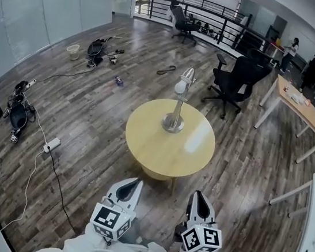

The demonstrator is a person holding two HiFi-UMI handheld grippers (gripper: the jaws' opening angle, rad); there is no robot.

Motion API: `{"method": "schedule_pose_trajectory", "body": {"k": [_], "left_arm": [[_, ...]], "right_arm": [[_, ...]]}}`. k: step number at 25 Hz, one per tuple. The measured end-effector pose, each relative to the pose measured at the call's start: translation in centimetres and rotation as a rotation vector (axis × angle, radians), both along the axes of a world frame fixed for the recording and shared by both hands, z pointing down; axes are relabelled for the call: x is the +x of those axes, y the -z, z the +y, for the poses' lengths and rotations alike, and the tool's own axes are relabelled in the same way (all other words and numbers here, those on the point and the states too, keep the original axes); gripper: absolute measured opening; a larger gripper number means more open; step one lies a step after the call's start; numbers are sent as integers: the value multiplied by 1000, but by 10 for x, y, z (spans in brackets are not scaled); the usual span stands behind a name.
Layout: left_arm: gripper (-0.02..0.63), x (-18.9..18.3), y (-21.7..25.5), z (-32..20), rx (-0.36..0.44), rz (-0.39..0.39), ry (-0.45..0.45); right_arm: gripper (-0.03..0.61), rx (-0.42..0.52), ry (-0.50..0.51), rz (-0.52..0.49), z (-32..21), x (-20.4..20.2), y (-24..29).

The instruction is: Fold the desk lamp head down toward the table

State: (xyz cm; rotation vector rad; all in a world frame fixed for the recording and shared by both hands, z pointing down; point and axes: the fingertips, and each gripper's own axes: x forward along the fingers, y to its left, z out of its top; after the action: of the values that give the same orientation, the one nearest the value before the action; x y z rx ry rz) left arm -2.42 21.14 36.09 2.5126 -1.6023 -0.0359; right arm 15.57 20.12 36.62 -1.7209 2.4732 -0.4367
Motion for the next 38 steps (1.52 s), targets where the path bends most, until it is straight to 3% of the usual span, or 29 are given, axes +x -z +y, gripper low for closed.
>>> {"method": "schedule_pose_trajectory", "body": {"k": [13, 29, 38], "left_arm": [[-2, -3, 2, -98, 36, 17, -64], [-2, -56, 10, -297, 42, 11, -124], [-2, -67, -15, -376, 13, -34, -174]], "right_arm": [[26, 20, -76, 11, -83, 0, 0], [26, 77, -86, 2, -268, -60, 29], [26, 80, -68, 6, -334, -81, 24]]}}
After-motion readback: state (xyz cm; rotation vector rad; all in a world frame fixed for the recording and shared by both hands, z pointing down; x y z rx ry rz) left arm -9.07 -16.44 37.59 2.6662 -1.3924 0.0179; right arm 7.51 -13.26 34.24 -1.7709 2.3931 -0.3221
